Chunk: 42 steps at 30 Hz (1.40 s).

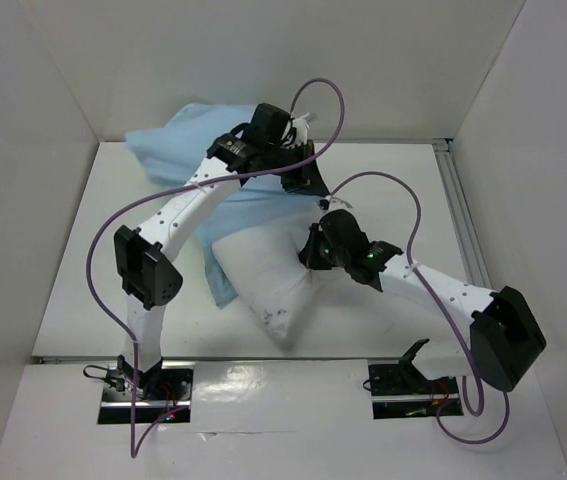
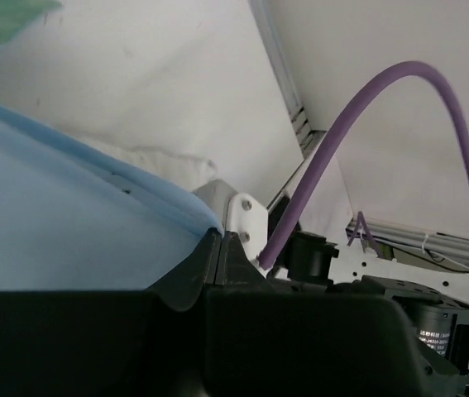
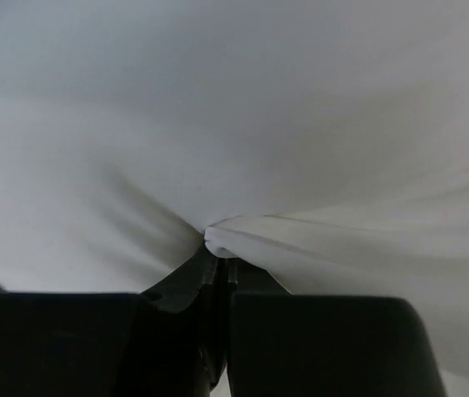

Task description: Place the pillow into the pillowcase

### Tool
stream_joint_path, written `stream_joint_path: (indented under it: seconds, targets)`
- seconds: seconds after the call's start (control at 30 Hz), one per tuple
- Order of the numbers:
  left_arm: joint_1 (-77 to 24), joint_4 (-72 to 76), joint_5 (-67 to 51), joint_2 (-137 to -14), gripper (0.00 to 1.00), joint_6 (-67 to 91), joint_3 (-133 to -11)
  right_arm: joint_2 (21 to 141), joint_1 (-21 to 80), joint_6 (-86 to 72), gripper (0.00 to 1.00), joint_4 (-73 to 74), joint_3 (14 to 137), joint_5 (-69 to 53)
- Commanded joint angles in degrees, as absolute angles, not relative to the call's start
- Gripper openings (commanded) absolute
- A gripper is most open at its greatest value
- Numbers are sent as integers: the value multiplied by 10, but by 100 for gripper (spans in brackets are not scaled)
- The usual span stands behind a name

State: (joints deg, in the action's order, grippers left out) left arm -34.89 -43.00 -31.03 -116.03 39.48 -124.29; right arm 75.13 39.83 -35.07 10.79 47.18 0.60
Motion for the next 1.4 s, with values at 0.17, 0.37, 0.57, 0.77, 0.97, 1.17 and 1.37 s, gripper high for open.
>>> stream_joint_path:
  seconds: [0.17,0.37,0.57,0.77,0.97,1.17,1.37]
  targets:
    - [-363,-381,-406,-1117,63,378,-1283,705,416,-395,0,34,507,105]
    - [-310,-462,-311,-1040,100,290,-1275,705,416,-375,36,117,522,129]
    - [-187,-413,-116,-868,57,279,-1010,651,416,-315,86,258,595,163]
    - [-62,-323,-233,-796,88,297,-764,642,416,-264,90,374,694,204]
    - [-51,-197,-257,-777,100,304,-597,752,442,-235,91,388,822,174]
    - [-51,-134,-229,-841,100,292,-541,910,495,-229,92,431,943,191]
    - [-56,-60,-217,-922,99,317,-546,973,500,-229,92,443,967,176]
